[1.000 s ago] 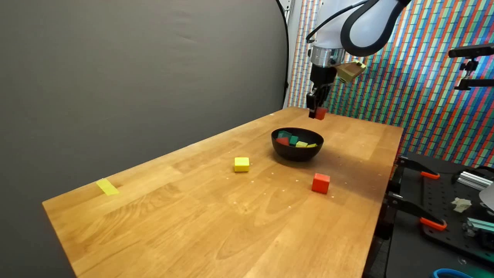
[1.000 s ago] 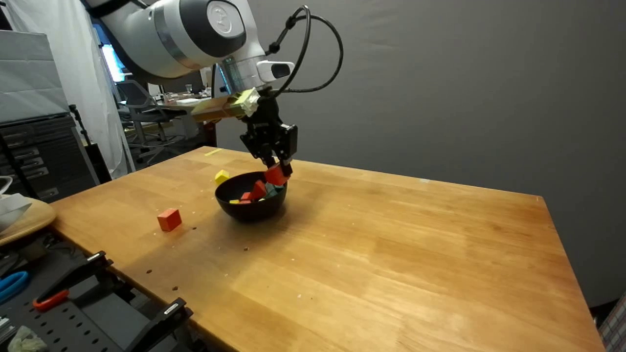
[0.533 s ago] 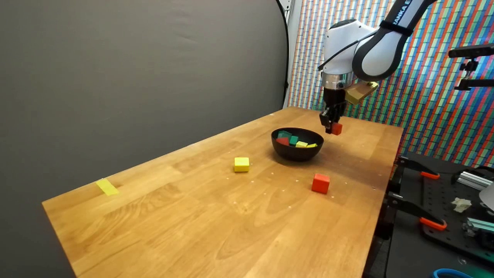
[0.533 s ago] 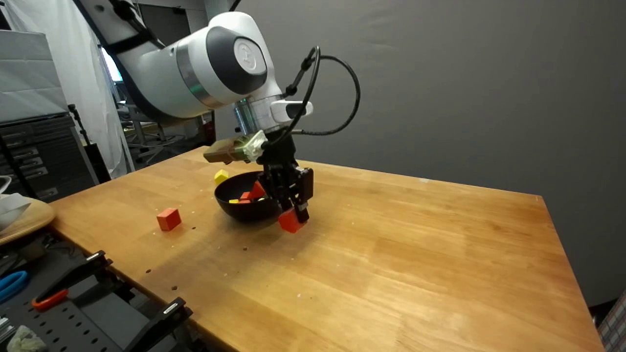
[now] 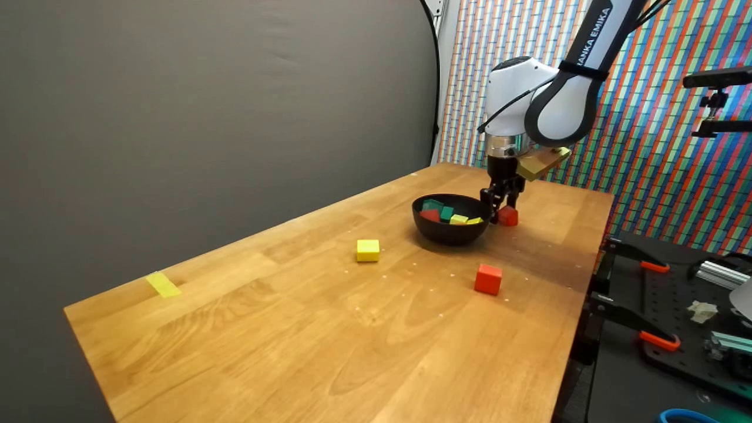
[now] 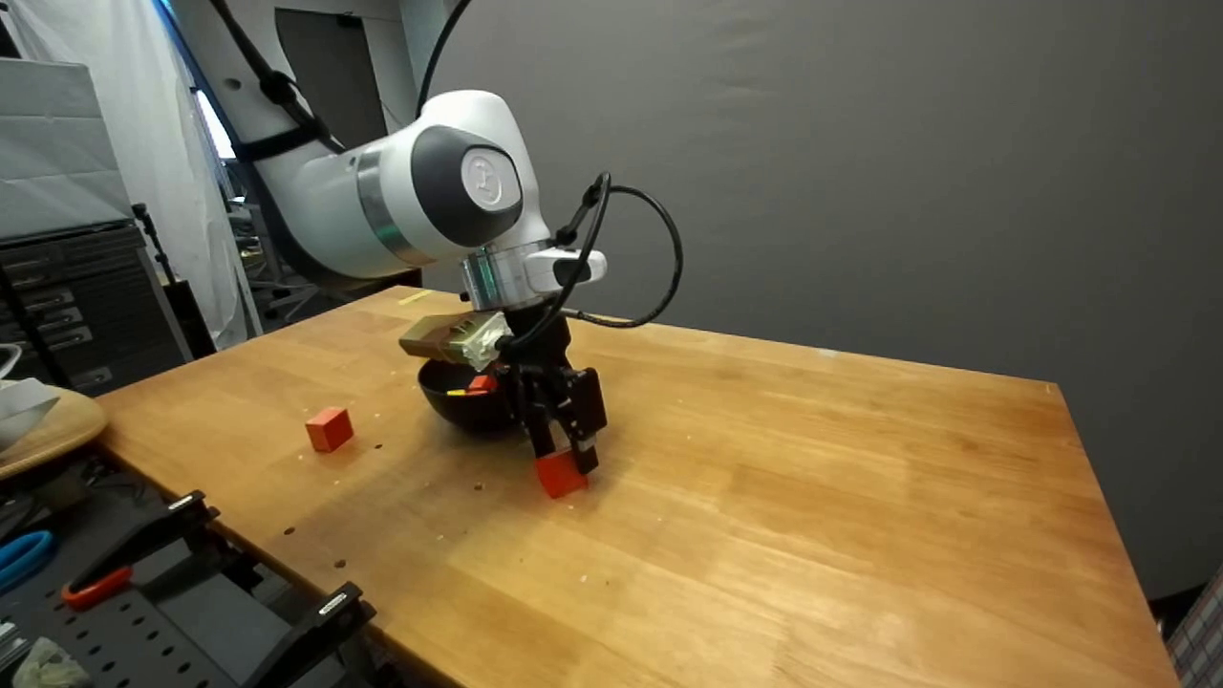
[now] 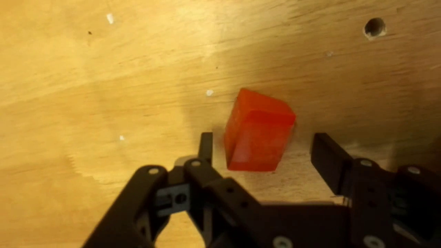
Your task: Move the blocks in the black bowl and put them around the bowl
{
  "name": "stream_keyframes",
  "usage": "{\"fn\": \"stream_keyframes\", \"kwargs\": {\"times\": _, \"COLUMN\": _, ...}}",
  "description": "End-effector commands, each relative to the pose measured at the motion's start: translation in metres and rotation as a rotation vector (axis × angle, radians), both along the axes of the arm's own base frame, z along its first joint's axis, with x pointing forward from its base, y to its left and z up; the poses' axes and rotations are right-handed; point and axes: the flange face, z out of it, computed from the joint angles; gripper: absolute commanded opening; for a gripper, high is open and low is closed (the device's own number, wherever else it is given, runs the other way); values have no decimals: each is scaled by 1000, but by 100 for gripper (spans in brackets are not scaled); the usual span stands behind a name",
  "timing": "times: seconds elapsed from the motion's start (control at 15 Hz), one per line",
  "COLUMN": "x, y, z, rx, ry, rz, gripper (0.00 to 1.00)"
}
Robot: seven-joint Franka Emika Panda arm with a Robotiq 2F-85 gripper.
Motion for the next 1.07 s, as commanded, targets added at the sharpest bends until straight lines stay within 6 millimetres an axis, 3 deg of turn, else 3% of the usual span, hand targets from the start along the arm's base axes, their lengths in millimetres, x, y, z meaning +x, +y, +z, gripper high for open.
{"fn": "stream_keyframes", "kwargs": {"times": 0.0, "x": 3, "y": 12, "z": 37, "rx": -25, "ry": -35, "rz": 10, "gripper": 100}}
{"fn": "stream_keyframes", "kwargs": {"times": 0.33, "x": 12, "y": 28, "z": 106, "rx": -159, "ry": -117, "rz": 36, "gripper": 100}}
{"fn": "stream_keyframes", "kwargs": {"times": 0.6, "x": 16, "y": 59, "z": 137, "rx": -85, "ry": -181, "rz": 70, "gripper": 100}}
{"fn": "stream_keyframes", "kwargs": {"times": 0.8, "x": 28, "y": 99, "z": 141, "rx": -10, "ry": -229, "rz": 119, "gripper": 100}}
{"fn": "stream_keyframes", "kwargs": {"times": 0.93, "x": 38, "y": 121, "z": 129, "rx": 47, "ry": -245, "rz": 169, "gripper": 100}}
{"fn": "stream_keyframes", "kwargs": {"times": 1.0, "x": 42, "y": 132, "z": 120, "rx": 86, "ry": -247, "rz": 198, "gripper": 95}}
